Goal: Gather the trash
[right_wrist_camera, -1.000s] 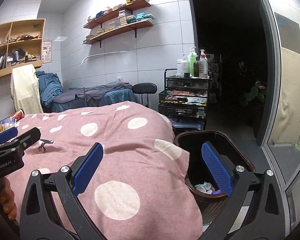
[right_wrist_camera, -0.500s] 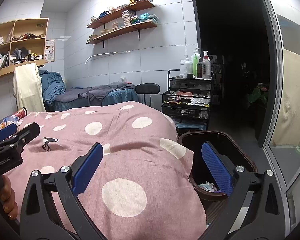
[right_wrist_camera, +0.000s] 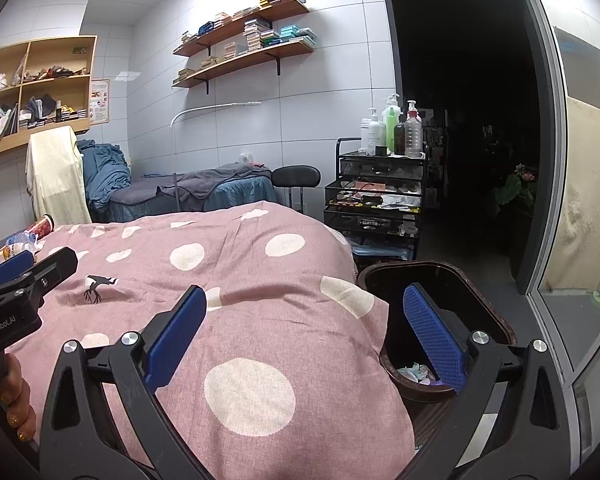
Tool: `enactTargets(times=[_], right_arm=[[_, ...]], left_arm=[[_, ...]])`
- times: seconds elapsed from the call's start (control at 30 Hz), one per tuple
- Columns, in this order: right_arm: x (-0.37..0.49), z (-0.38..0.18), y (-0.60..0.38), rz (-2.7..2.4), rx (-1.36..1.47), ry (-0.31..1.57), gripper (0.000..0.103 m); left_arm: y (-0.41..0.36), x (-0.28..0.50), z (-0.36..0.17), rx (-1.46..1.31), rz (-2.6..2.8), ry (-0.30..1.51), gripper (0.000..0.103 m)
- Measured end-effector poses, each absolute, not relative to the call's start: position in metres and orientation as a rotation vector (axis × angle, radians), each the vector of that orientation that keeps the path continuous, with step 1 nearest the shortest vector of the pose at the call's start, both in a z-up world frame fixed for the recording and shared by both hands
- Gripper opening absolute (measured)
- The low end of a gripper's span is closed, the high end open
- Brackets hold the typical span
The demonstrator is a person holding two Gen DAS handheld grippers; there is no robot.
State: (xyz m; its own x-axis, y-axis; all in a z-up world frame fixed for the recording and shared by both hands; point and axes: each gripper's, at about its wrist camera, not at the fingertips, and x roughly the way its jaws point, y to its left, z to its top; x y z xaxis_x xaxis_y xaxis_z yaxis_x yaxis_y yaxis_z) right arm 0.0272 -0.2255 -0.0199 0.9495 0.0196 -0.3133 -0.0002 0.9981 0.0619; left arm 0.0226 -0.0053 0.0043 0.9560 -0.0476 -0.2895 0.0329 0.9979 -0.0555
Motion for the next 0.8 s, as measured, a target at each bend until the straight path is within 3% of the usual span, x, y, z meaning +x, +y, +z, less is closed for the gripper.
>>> enactTargets(times=[0.8], right_arm=[[0.0284, -0.0214, -0.2247, 0.011, 0.064, 0.322, 0.097]], left_arm=[[-0.0035, 0.021, 0.0026, -0.056, -0.04, 0.298, 0.098]])
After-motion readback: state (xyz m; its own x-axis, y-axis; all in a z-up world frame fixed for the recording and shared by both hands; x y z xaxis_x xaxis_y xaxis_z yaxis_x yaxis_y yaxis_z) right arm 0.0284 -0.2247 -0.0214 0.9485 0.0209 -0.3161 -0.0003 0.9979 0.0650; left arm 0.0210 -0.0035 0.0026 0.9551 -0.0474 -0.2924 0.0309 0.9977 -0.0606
